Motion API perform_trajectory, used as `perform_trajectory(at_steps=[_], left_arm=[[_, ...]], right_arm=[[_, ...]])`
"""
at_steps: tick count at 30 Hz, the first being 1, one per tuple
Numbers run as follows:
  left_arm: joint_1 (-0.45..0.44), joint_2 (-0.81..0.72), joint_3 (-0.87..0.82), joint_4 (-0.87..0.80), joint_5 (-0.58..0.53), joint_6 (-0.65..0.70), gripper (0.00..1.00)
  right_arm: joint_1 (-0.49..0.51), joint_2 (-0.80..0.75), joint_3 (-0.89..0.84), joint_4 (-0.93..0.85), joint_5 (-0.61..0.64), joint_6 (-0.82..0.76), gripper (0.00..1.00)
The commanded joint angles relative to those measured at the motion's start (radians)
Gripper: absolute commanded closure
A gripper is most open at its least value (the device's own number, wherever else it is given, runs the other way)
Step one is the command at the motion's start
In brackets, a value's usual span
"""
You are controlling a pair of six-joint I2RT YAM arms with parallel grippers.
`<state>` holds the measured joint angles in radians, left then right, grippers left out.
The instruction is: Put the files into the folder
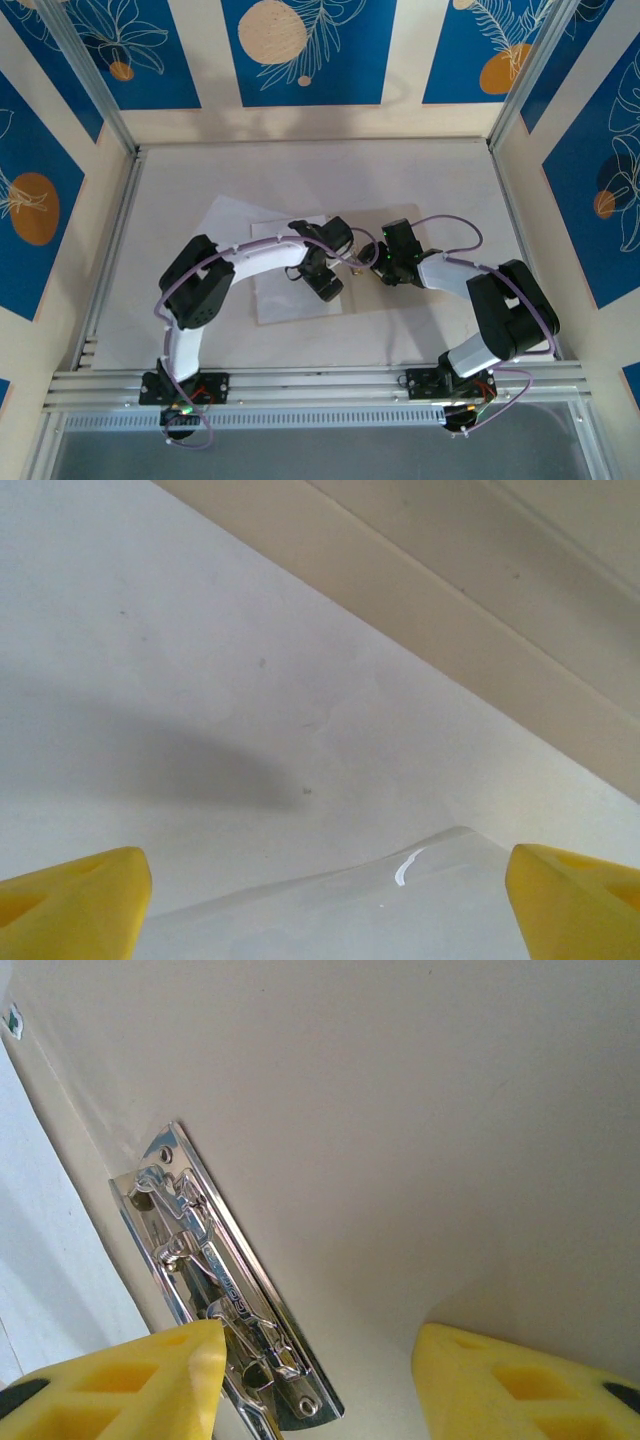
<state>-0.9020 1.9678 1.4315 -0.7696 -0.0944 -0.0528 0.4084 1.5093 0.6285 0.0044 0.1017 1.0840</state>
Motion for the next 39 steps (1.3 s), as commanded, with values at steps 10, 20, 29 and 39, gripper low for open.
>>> perform_trajectory(at_steps=[10,20,29,39], left_arm=[[0.073,-0.041,0.006,0.046,-0.117,-0.188,0.04],[0.186,-0.006,-0.025,0.123,-0.099,-0.399,0.00],[0.201,0.052,-0.024,0.114,-0.096,-0.428,0.00],[0.191,0.096,-0.014,0.098,-0.024,-0.346,0.04]], right_arm=[[0.004,0.040,-0.018,-0.098,0.040,0.016,0.45],[0.008,0.042,-0.017,-0.096,0.039,0.016,0.45],[0.012,0.047,-0.012,-0.096,0.041,0.015,0.45],[0.013,0.048,-0.011,-0.099,0.043,0.016,0.45]])
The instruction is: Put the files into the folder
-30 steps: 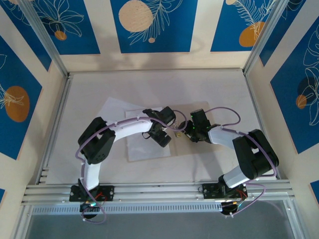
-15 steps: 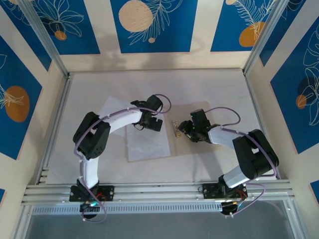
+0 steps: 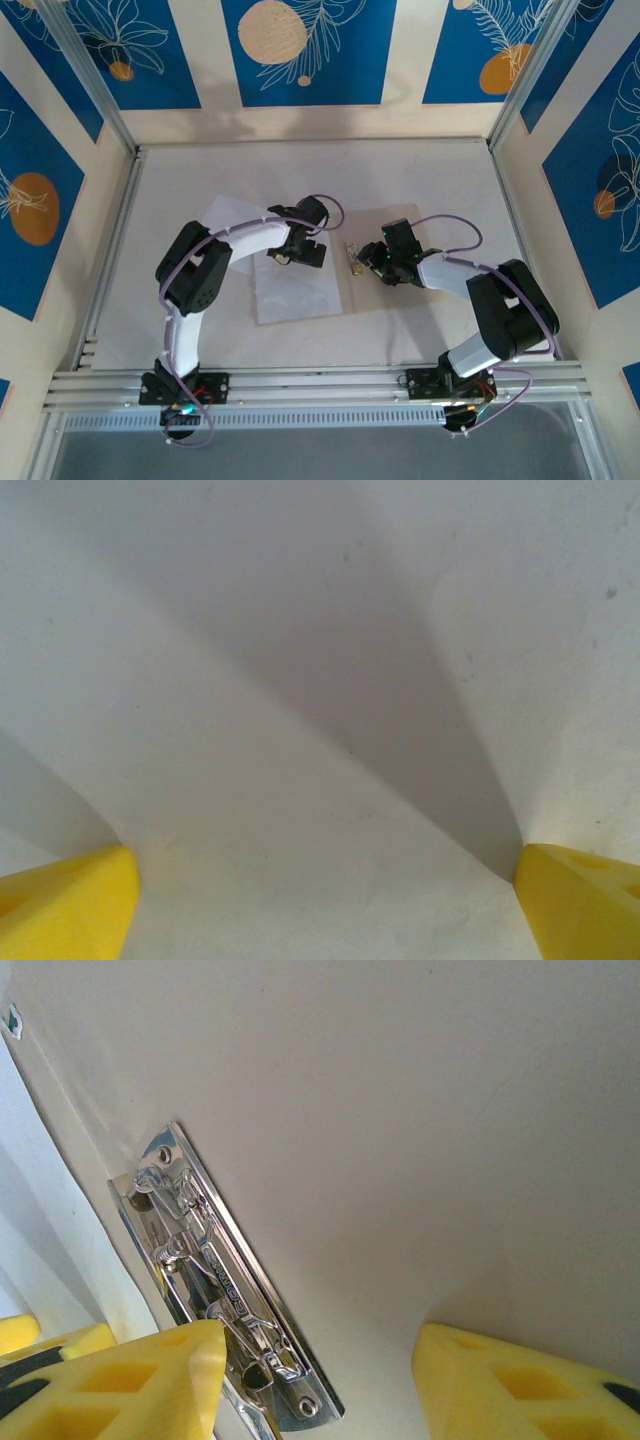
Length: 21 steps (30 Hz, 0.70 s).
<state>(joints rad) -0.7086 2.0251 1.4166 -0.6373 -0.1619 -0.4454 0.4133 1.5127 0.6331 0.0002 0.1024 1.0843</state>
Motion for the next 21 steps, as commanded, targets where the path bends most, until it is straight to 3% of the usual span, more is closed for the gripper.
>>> perform_trajectory(at_steps=[1,9,21], left_arm=[[-0.005,0.034,-0.001,-0.030,0.049,0.054,0.04],[-0.023,0.014,-0.015,0.000,0.083,0.101,0.04],[0.004,0.019,0.016,-0.095,-0.011,0.098,0.03]], right_arm=[[0.007,0.045,-0.015,-0.095,0.043,0.016,0.45],[0.010,0.047,-0.012,-0.098,0.045,0.016,0.45],[0.010,0.047,-0.010,-0.105,0.046,0.017,0.45]])
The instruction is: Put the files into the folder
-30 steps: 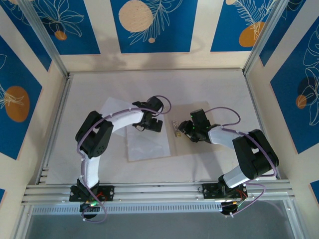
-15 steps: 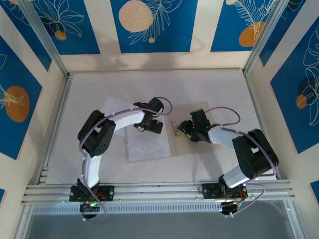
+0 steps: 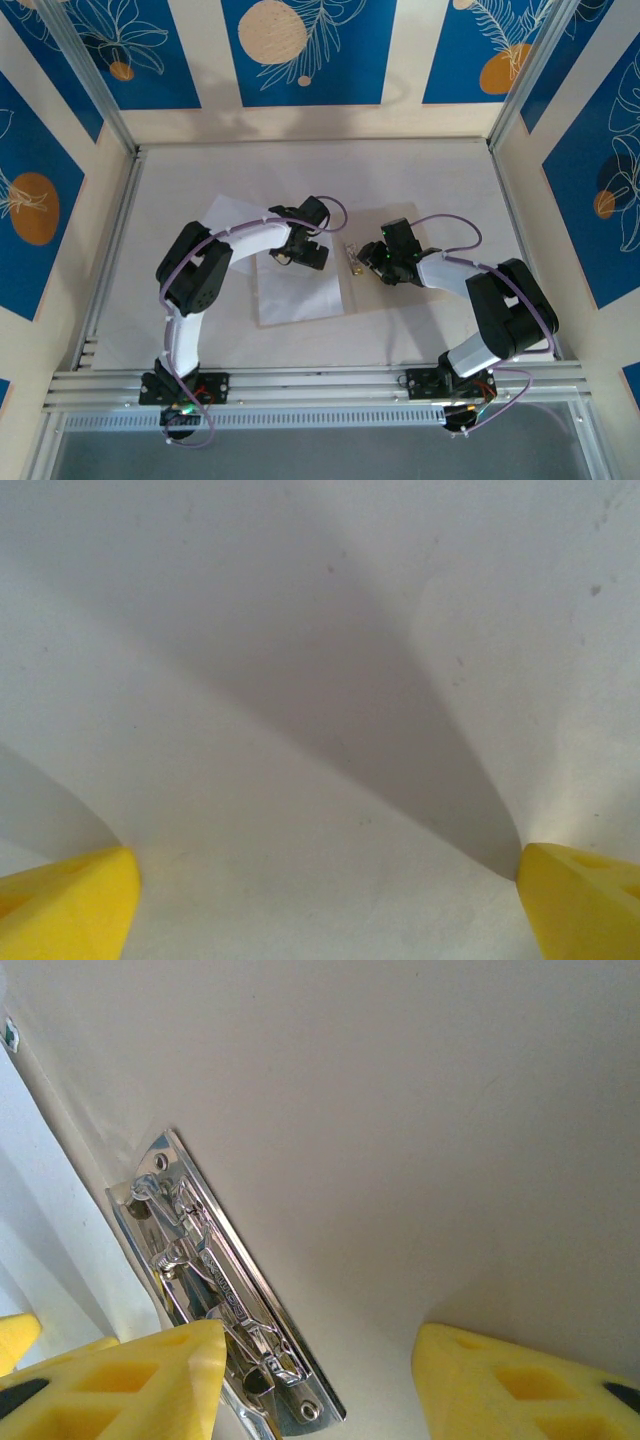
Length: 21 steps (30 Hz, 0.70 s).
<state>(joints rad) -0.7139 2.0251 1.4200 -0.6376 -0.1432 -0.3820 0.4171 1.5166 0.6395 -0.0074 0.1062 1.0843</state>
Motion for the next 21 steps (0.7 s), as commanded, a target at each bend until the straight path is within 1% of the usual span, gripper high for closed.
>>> perform_trajectory(at_steps=[1,5,14,18,21], left_arm=[[0.011,0.021,0.018,-0.104,-0.035,0.040,0.03],[0.023,0.026,0.029,-0.140,-0.062,0.047,0.03],[0.028,0.021,0.026,-0.142,-0.052,0.055,0.03],[0.026,0.003,0.023,-0.108,0.010,0.079,0.02],[0.024,-0.018,0.046,-0.114,0.025,0.088,0.00]], right_arm=[[0.006,0.043,-0.018,-0.097,0.043,0.017,0.45],[0.005,0.042,-0.018,-0.098,0.042,0.017,0.45],[0.005,0.045,-0.017,-0.101,0.041,0.019,0.45],[0.006,0.048,-0.016,-0.098,0.041,0.019,0.45],[0.006,0.048,-0.015,-0.097,0.041,0.018,0.45]])
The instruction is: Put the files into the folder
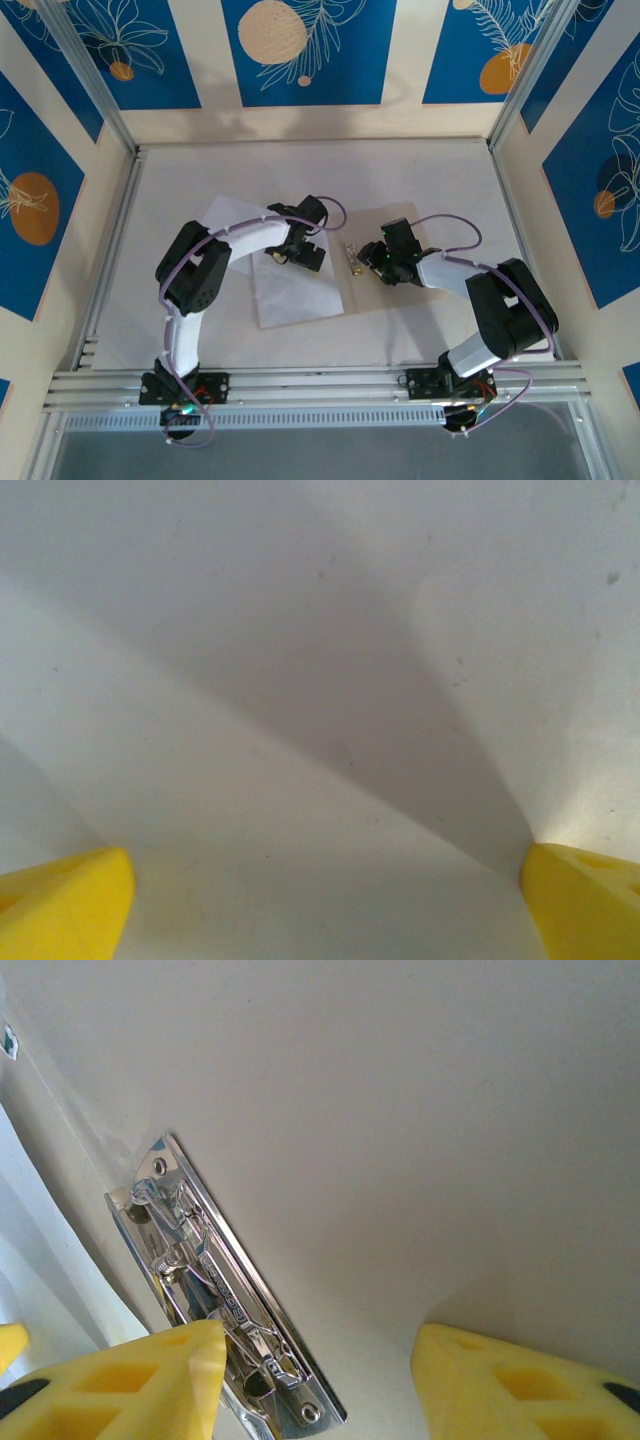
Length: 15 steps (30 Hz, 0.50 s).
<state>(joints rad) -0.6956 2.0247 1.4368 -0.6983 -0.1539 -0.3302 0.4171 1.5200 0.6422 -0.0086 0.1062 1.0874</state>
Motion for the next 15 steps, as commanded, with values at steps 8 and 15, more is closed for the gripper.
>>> perform_trajectory(at_steps=[8,15], left_arm=[[-0.003,-0.111,0.077,-0.089,0.041,0.033,0.00],[-0.015,-0.178,0.017,-0.100,0.077,-0.025,0.00]], right_arm=[[0.010,0.033,-0.025,-0.089,0.040,0.018,0.45],[0.008,0.016,-0.043,-0.079,0.035,0.026,0.45]])
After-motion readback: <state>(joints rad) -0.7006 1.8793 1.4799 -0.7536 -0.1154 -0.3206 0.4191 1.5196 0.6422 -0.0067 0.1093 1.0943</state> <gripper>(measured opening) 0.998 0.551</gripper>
